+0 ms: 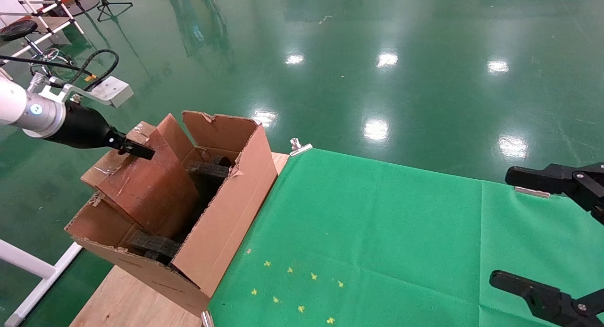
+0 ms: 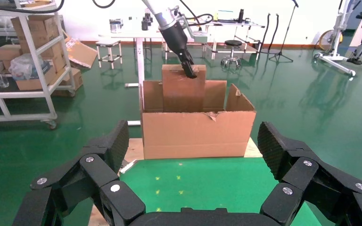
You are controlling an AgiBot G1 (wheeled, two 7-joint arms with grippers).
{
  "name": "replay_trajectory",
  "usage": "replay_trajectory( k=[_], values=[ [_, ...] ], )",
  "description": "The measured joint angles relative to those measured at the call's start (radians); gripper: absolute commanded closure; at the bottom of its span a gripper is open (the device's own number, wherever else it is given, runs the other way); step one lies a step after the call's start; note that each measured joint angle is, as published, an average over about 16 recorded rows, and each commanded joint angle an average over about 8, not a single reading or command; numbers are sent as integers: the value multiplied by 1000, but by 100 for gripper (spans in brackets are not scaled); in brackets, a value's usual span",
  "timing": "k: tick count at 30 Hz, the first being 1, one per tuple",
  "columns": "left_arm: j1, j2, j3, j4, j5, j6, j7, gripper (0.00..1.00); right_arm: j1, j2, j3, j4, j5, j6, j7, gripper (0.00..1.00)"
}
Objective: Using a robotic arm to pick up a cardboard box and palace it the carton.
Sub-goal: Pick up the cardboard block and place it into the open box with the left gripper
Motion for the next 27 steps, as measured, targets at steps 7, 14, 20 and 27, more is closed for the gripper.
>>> replay_trajectory(
  k=[7,14,20,27],
  values=[
    [41,31,0,67,2,-86,3,100,0,0,0,0,0,0,0,0],
    [88,52,-3,104,-3,-145,5,100,0,0,0,0,0,0,0,0],
    [125,67,-4,122,-3,-183,-1,100,0,0,0,0,0,0,0,0],
    [160,83,-2,134,0,-217,-12,100,0,0,0,0,0,0,0,0]
  ],
)
